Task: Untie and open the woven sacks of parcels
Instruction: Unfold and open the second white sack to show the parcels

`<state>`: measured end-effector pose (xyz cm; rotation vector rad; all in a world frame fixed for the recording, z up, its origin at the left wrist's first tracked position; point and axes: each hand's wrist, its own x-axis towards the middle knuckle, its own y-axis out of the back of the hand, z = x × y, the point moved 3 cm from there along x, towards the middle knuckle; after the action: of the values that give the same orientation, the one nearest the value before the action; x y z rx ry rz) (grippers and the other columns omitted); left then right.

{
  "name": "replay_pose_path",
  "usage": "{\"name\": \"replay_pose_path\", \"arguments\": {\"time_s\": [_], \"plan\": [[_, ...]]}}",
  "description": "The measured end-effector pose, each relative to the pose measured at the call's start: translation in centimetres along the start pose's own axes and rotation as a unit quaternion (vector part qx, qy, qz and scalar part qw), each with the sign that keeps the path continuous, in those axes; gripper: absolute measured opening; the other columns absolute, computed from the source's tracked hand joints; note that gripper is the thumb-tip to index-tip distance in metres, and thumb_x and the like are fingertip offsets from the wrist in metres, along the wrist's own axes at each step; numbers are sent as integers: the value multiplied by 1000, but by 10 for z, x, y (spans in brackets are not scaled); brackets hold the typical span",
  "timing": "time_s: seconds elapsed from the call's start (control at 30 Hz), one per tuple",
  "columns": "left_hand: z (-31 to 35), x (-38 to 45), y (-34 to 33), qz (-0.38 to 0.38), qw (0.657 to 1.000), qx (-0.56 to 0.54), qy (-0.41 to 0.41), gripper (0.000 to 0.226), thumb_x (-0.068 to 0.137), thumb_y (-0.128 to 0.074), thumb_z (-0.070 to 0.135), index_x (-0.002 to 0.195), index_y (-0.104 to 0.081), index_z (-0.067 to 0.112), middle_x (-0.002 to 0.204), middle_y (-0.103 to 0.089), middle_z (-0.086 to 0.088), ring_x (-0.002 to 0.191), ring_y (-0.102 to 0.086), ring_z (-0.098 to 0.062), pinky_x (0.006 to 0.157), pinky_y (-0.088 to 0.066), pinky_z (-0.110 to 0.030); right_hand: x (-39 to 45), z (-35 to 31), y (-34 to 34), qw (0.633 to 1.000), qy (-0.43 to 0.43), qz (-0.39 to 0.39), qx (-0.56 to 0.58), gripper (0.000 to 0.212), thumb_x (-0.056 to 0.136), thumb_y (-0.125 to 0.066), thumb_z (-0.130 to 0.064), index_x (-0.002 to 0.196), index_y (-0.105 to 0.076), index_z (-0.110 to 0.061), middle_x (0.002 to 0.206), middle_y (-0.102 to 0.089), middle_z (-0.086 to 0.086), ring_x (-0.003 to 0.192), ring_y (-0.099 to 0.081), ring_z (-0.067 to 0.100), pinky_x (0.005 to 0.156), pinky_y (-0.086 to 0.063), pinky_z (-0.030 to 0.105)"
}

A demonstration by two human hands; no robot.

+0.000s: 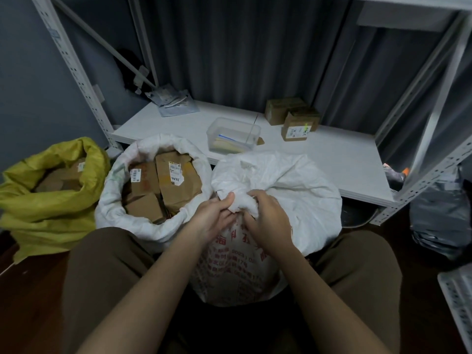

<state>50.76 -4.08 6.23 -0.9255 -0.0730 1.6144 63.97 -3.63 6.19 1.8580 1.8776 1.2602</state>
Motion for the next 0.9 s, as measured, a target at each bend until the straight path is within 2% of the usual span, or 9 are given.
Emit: {"name": "replay_pose_path", "arguments": {"time_s": [0.1, 0.17, 0.3, 0.4, 0.47, 0.57, 0.7, 0.8, 0.9], "plan": [[8, 1, 8, 62, 978, 199, -30, 86, 84, -72, 25, 149, -16, 13, 132, -50, -5, 106, -60, -19, 90, -53, -34, -5, 6, -1, 994, 60, 75, -51, 7, 76, -63, -11, 82, -60, -13, 77, -57, 0, 74, -51, 17, 59, -43, 30], [13, 3, 5, 75, 963, 252, -66, 98, 80, -73, 40, 149, -4, 28, 134, -36, 2, 110, -53, -20, 95, -51, -42, -6, 6, -7, 980, 124, 98, -117, 13, 68, -65, -1, 73, -58, -11, 71, -52, 4, 67, -45, 20, 54, -38, 31], [13, 13, 9, 143, 954, 249, -90, 50, 86, -68, 14, 127, -41, 13, 128, -51, -14, 98, -60, -23, 81, -56, -37, -6, 6, -13, 976, 177, 48, -120, 14, 71, -68, -5, 83, -64, -11, 80, -56, 5, 70, -49, 25, 60, -43, 39], [7, 14, 10, 138, 975, 154, -82, 40, 88, -60, 0, 123, -47, 13, 112, -59, -12, 74, -60, -19, 50, -53, -24, -7, -2, -8, 995, 84, -55, -16, 40, 80, -63, -44, 106, -60, -14, 103, -57, 0, 94, -52, 17, 82, -40, 31], [4, 12, 6, 105, 987, 89, -77, 45, 91, -56, -2, 132, -46, 14, 116, -59, -13, 81, -63, -21, 43, -49, -20, -7, -2, -7, 995, -50, -69, 51, 55, 79, -64, -53, 120, -52, -18, 113, -55, -7, 102, -47, 7, 87, -39, 26], [1, 6, 2, 53, 996, 55, -55, 42, 93, -51, -4, 131, -46, 12, 124, -58, -14, 97, -64, -26, 52, -55, -23, -11, 6, -12, 987, -123, 4, 105, 32, 81, -70, -33, 108, -58, -18, 100, -62, -10, 91, -55, 6, 82, -48, 32], [14, 11, 9, 87, 959, 265, -50, 34, 93, -57, 26, 122, -43, 16, 129, -51, -10, 101, -59, -20, 80, -54, -33, -16, 3, -19, 996, -37, 74, 39, 12, 74, -53, -19, 79, -63, -14, 78, -60, -2, 75, -55, 17, 66, -45, 35], [19, 24, 5, 102, 922, 372, -38, 95, 83, -60, 57, 150, -10, 12, 151, -30, -12, 130, -43, -30, 104, -42, -40, -22, -4, -34, 988, 83, 52, -119, 7, 69, -53, -17, 75, -56, -15, 74, -50, 2, 67, -46, 21, 60, -32, 30], [18, 32, 6, 152, 865, 467, -102, 78, 90, -61, 31, 148, -16, 6, 150, -31, -14, 133, -38, -31, 103, -35, -36, -30, -6, -51, 968, 170, -68, -170, 16, 69, -70, -13, 82, -60, -14, 78, -51, 3, 69, -49, 22, 61, -36, 32]]}}
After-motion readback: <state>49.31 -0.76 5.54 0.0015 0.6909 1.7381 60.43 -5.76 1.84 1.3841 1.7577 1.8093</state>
